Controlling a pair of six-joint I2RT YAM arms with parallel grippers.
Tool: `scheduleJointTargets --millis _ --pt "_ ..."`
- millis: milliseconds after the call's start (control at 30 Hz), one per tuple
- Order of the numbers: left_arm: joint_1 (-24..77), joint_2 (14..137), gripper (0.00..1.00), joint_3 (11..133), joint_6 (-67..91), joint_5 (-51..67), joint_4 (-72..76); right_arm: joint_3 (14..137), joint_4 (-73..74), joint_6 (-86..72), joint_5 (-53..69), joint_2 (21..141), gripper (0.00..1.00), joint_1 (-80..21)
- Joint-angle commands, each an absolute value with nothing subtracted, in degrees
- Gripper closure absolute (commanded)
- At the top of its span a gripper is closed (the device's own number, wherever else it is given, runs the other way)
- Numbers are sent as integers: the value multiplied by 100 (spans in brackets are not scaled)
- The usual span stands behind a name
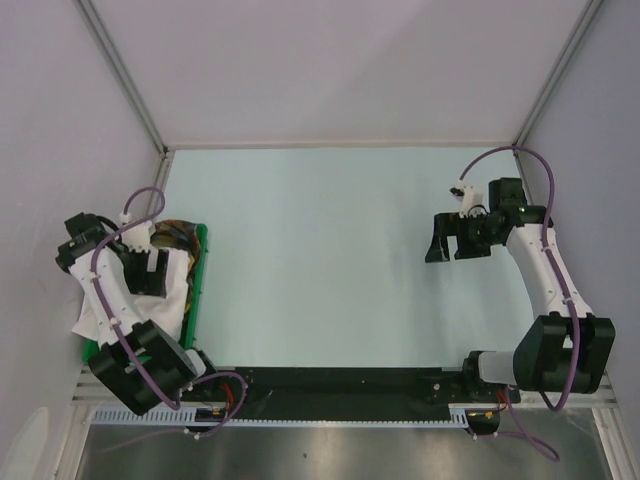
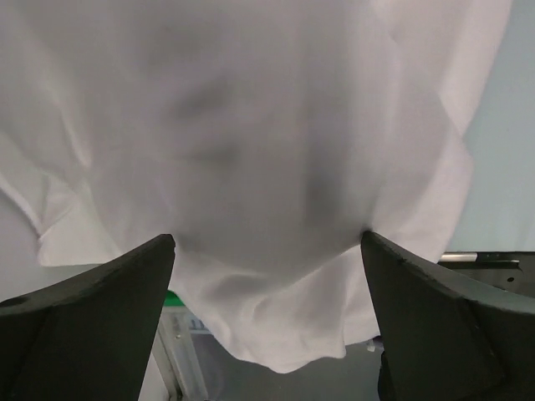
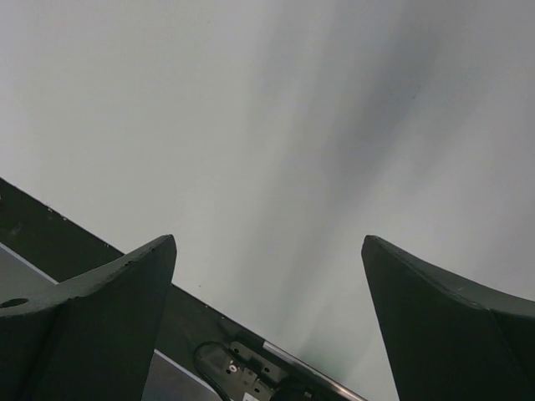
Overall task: Fold and stack the long sleeve shirts
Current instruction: Grab the shirt from the pile, then move the shirt to the center of the board
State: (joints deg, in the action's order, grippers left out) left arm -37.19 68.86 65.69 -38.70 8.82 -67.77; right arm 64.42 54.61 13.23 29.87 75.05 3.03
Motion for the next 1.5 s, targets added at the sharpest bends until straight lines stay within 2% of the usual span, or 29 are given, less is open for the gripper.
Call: scheduleJointTargets --millis 0,133,167,200,233,267,333,433,533,567,767,867,900,933,967,1000,1033,1067,1100,1167,1267,1333,1467 --pt "-3823 7084 1 6039 -4307 1063 -6513 6636 5493 1397 3103 7558 0 193" --pt "-3832 7347 1 5634 -4315 1195 -6223 6645 5502 1406 3103 7567 0 167" --pt "-3823 7356 7 5599 -4333 1265 -6214 6645 5493 1406 3094 7550 0 158" --pt "-3832 7339 25 5660 -4350 1335 -6240 6636 5484 1406 3094 7550 0 158" --pt "-3823 7261 73 5782 -4324 1510 -6310 6636 5493 1406 3094 7541 0 158" --pt "-3823 7181 97 6149 -4168 1581 -6485 6636 5493 1406 3102 7541 0 158" --pt "-3754 6875 100 6642 -4148 1957 -6740 6636 5502 1406 3129 7524 0 158" --pt "-3122 6558 100 7565 -3868 1951 -6987 6662 5484 1398 3216 7523 0 167" --pt "-1919 6433 100 8654 -3280 1916 -7066 6759 5493 1389 3479 7558 0 298" --pt "-1246 6486 100 9301 -2913 1951 -7066 6794 5493 1389 3698 7585 0 377" --pt "1260 7847 100 11701 -2041 2109 -7014 7128 5607 1371 4429 7760 0 1228" --pt "1861 8331 100 12329 -1733 3379 -6786 7286 5704 1450 4562 7770 0 1598" --pt "1915 8376 100 12270 -1714 4289 -6663 7330 5730 1476 4544 7752 0 1652" --pt "1960 8376 93 12113 -1731 4863 -6410 7391 5757 1520 4500 7743 0 1696" --pt "1995 8332 82 11607 -1923 5278 -6294 7418 5826 1599 4483 7743 0 1775" --pt "1995 8289 50 11236 -2038 5543 -6180 7444 5871 1652 4456 7743 0 1793" --pt "1978 8114 42 10824 -2083 5294 -5839 7497 5906 1687 4378 7743 0 1802" --pt "1690 8034 33 9845 -2196 5248 -5705 7532 6011 1792 4342 7743 0 1802" --pt "1357 7998 1 9374 -2354 5430 -5669 7558 6081 1863 4324 7734 0 1802" --pt "253 8260 1 8565 -3184 5888 -6114 7559 6213 2021 4272 7682 0 1767" --pt "-490 8359 1 8019 -4435 5950 -7031 7297 6136 2206 3956 7620 0 1338" --pt "-388 8000 1 7605 -4561 5811 -6718 7076 5943 2110 3745 7620 1 751" --pt "1198 6875 0 6087 -3676 4608 -5084 6557 5144 1794 3648 7847 2 -155"
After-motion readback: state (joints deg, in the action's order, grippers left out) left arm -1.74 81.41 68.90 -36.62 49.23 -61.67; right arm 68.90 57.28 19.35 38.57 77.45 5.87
